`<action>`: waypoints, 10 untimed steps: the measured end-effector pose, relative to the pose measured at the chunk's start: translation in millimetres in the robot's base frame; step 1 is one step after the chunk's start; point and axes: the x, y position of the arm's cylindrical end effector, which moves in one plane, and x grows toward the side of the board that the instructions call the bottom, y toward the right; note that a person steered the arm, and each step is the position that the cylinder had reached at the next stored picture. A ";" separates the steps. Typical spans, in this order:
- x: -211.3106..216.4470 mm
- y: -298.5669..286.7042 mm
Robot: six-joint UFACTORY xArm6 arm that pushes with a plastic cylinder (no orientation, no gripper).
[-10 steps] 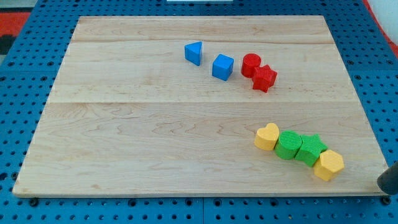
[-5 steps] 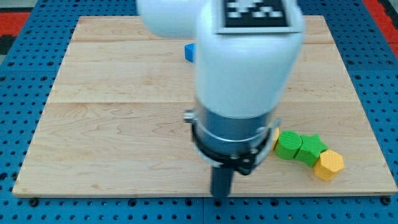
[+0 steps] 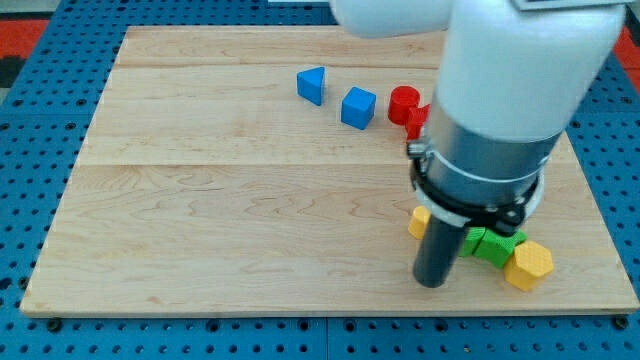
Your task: Push the green blocks towards the red star
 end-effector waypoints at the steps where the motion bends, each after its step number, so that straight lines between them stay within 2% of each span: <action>1: -25.2 13.6; 3: -76.1 46.6; 4: -77.4 23.7; 5: -22.1 13.9; 6: 1.6 13.9; 7: -10.6 43.4; 8: -40.6 66.5; 9: -59.1 73.3; 10: -48.5 71.7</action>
